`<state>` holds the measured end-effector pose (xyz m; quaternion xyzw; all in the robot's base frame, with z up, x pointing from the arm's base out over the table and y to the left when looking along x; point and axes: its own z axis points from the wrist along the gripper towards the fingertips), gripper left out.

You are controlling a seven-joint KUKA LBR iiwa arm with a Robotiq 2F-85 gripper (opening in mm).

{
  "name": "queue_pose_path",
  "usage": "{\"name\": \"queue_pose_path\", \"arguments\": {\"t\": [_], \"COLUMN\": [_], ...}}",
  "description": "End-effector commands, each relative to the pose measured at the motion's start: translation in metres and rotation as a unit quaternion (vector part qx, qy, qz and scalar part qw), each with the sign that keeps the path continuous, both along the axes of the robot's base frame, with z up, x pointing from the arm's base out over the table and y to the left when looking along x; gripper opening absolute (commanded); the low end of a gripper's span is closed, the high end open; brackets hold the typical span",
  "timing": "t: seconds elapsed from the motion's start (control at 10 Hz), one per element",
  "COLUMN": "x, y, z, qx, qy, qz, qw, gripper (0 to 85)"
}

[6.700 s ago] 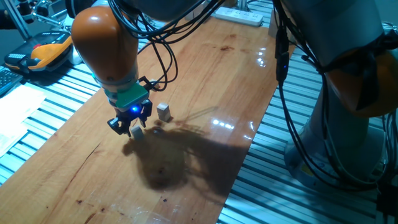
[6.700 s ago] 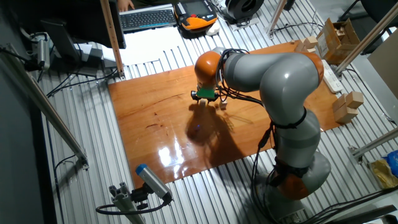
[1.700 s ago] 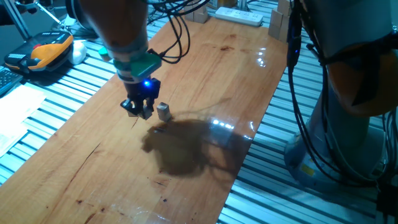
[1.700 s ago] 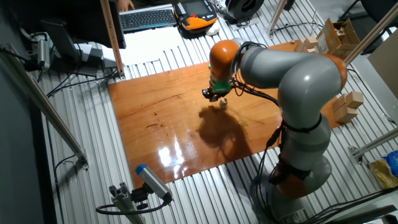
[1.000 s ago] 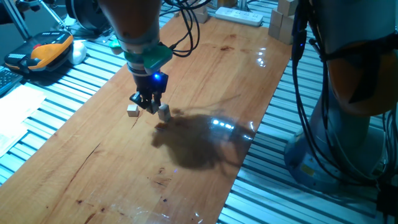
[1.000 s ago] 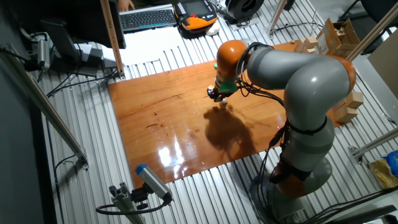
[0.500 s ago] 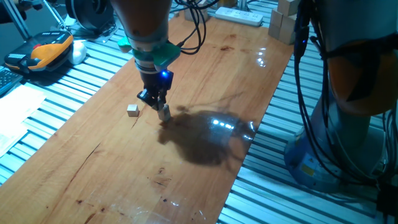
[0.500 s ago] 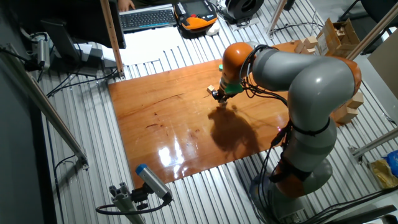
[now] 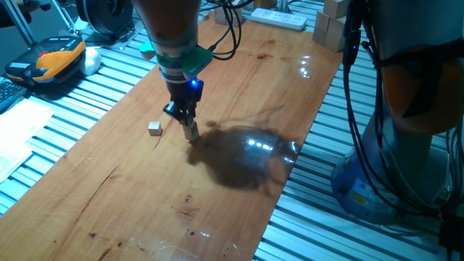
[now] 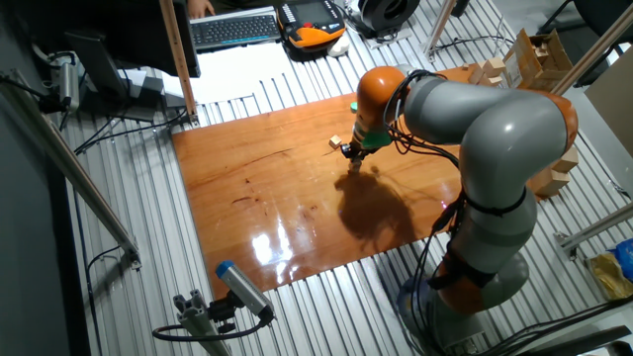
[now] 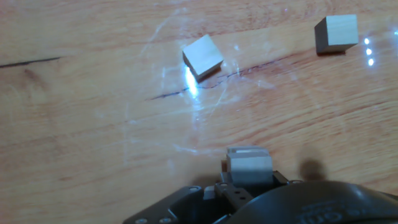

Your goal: Stack the blocks in a vertical line of five

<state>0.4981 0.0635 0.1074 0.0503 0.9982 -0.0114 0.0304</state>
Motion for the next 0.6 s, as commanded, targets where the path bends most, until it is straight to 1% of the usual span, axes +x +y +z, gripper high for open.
{"name": "queue_pose_path", "arguments": {"t": [0.0,0.5], "x": [0.0016,0.0036], "y": [-0.0029,-0.004], "z": [0.0002,-0.0039], "qx": [0.0,-0.002], "qy": [0.0,-0.001], "qz": [0.003,0.001], "qw": [1.0,1.0], "gripper": [0.0,0.0]}}
